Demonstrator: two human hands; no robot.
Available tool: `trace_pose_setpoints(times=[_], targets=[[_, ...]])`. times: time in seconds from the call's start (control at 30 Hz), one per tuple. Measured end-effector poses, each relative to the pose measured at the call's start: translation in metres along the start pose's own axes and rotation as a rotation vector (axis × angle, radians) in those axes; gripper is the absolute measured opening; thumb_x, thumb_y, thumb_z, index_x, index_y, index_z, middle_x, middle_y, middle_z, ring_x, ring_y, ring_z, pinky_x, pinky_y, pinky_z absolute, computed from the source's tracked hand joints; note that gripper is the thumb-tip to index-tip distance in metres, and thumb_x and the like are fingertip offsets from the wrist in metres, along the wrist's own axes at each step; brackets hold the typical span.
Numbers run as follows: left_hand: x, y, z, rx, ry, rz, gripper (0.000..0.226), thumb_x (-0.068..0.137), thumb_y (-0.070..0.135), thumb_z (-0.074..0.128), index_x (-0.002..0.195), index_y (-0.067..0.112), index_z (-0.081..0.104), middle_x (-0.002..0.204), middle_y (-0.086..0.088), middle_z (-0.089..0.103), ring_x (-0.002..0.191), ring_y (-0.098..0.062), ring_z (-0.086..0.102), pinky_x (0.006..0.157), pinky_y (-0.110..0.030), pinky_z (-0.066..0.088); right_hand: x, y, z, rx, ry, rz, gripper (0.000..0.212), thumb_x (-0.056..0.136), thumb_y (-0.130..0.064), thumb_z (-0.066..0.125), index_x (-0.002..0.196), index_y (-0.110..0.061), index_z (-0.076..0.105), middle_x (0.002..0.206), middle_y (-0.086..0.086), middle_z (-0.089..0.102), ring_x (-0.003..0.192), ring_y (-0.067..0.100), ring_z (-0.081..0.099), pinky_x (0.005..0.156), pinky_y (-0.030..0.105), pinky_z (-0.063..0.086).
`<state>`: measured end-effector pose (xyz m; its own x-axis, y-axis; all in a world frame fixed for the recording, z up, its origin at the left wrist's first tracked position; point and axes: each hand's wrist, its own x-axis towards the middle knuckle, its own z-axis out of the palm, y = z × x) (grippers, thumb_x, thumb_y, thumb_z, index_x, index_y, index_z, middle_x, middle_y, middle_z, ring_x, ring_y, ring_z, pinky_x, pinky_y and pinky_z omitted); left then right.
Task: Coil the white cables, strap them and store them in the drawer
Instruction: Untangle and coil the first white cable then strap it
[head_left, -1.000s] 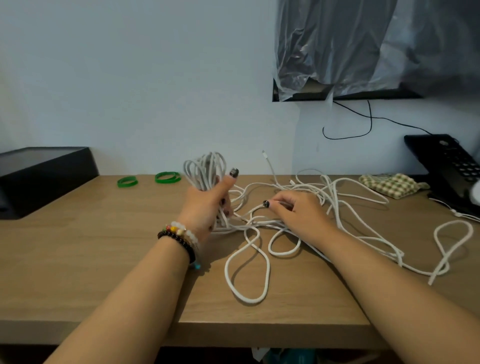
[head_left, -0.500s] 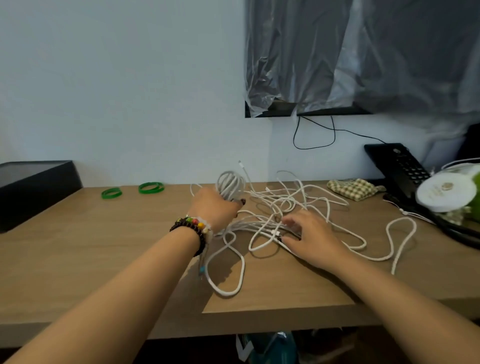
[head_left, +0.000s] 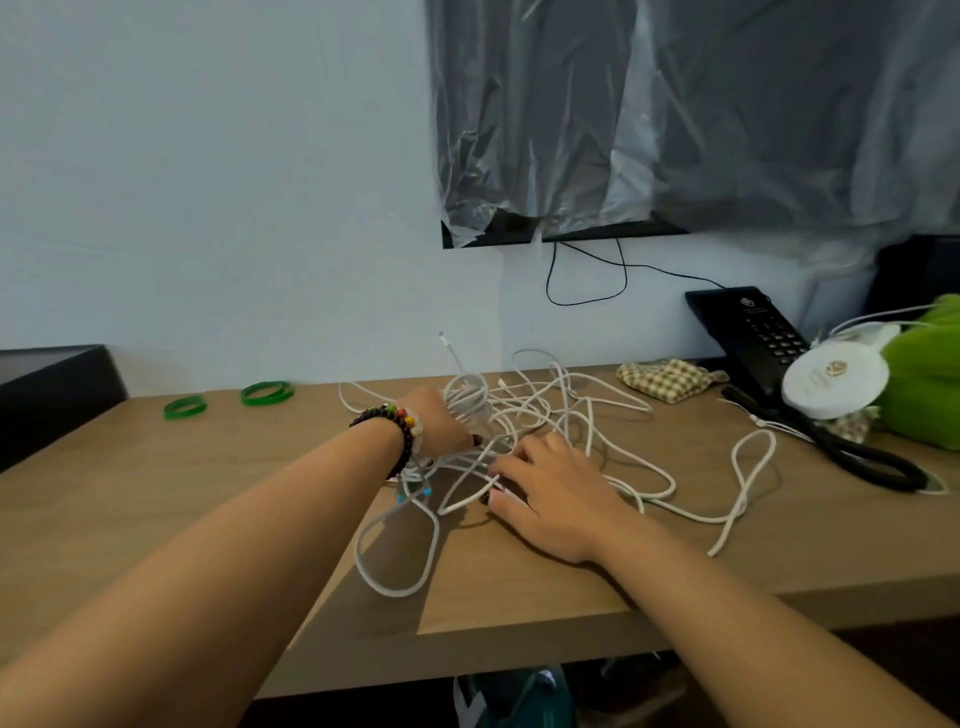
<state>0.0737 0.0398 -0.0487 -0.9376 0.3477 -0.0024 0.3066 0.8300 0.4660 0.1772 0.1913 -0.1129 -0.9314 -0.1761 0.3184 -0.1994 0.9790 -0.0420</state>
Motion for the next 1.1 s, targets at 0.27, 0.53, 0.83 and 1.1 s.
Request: trace_pose_setpoints(times=[0.27, 0.53, 0.83, 1.1], targets=[[-0.004, 0.003, -0.062, -0.487, 0.387, 0.004, 0.031, 0.086, 0.031, 0.070, 0.065, 0.017, 0.052, 0.058, -0.003, 0.051, 0.053, -0.019, 0.046, 0.049, -0.024, 0.035, 0.007, 0.030, -0.006, 0.027, 0.072, 0.159, 0.025, 0.096, -0.030, 0.046, 0.114, -0.017, 0.058, 0.117, 0.002, 0.052, 0.109, 0.022, 0.051, 0.086, 0.033, 0.042], [-0.030, 0.005, -0.166, -0.663, 0.680, 0.090, 0.025, 0.086, 0.030, 0.071, 0.071, 0.016, 0.055, 0.063, -0.003, 0.050, 0.061, -0.022, 0.049, 0.060, -0.031, 0.044, 0.039, 0.044, -0.041, 0.058, -0.050, 0.434, 0.009, 0.085, -0.022, 0.057, 0.077, -0.026, 0.060, 0.101, 0.005, 0.061, 0.098, 0.026, 0.060, 0.069, 0.029, 0.046], [-0.075, 0.021, -0.191, -0.736, 0.619, 0.253, 0.028, 0.087, 0.026, 0.071, 0.070, 0.014, 0.051, 0.055, -0.001, 0.043, 0.046, -0.015, 0.039, 0.036, -0.014, 0.034, 0.095, -0.075, -0.111, 0.519, 0.199, 0.112, 0.021, 0.092, -0.035, 0.061, 0.104, -0.018, 0.058, 0.105, -0.002, 0.051, 0.093, 0.017, 0.054, 0.076, 0.028, 0.045], [-0.118, -0.027, -0.228, -0.761, 0.845, 0.143, 0.022, 0.087, 0.029, 0.071, 0.090, 0.011, 0.059, 0.062, -0.005, 0.049, 0.042, -0.014, 0.046, 0.033, -0.013, 0.033, 0.072, -0.064, -0.051, 0.353, -0.060, 0.340, 0.022, 0.096, -0.011, 0.046, 0.084, -0.008, 0.065, 0.101, 0.016, 0.067, 0.090, 0.029, 0.060, 0.068, 0.027, 0.039]])
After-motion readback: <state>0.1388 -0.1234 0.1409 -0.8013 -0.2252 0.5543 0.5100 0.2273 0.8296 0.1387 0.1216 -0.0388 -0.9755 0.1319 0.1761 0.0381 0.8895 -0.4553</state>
